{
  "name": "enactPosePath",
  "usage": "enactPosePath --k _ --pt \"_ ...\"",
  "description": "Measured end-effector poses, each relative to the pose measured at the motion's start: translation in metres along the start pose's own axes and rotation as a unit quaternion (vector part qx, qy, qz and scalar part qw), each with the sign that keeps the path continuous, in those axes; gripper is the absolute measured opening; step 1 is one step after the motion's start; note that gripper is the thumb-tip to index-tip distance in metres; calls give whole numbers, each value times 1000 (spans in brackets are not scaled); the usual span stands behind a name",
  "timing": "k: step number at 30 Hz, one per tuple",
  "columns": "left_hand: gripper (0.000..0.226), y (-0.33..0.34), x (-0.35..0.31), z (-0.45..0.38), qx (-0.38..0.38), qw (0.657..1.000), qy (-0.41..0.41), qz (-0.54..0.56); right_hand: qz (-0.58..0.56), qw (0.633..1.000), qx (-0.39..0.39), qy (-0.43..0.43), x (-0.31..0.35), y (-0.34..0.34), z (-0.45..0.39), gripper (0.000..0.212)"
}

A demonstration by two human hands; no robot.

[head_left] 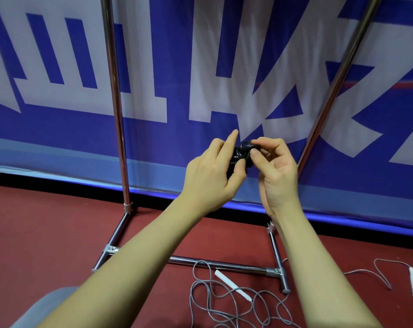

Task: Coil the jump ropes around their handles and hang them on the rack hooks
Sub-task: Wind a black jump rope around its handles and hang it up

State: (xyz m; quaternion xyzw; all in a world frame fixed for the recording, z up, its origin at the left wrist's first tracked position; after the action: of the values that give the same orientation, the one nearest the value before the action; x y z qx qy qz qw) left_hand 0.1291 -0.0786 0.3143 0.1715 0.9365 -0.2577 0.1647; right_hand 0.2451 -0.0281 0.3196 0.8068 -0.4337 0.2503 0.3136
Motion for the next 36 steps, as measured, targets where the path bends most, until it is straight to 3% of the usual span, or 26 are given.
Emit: enactPosePath --k 4,6,10,22,26,30,36 --pt "55 2 8 0 -25 996 71 -52 27 999 -24 20 0 -4 1 4" --pt "54 4 13 2 -26 991 106 -76 70 996 -45 28 0 -6 0 7" --pt "54 7 20 3 -30 981 145 -127 168 982 32 81 1 -11 -2 11" --pt "57 14 27 9 3 975 159 -154 240 961 64 123 -1 -11 -5 20" --pt "69 16 26 7 -2 980 124 -158 310 948 7 71 -2 -11 -4 19" --pt "66 19 27 9 -7 981 125 -145 351 936 -23 13 -1 -10 -3 20" --pt "67 22 25 13 -13 987 95 -127 328 939 -102 -5 -3 -7 -2 17"
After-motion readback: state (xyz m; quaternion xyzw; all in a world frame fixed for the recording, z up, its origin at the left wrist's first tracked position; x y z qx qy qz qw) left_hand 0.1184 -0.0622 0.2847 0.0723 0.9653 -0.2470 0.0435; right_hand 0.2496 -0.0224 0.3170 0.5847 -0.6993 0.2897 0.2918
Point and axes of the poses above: each hand's wrist, its own z-axis away from the middle knuckle, its own y-axis out of the palm, x = y × z, the point moved 2 cm from there along -z, towards the middle knuckle, and after that the axes turned 9 degrees about -y, right-handed, at the moved point
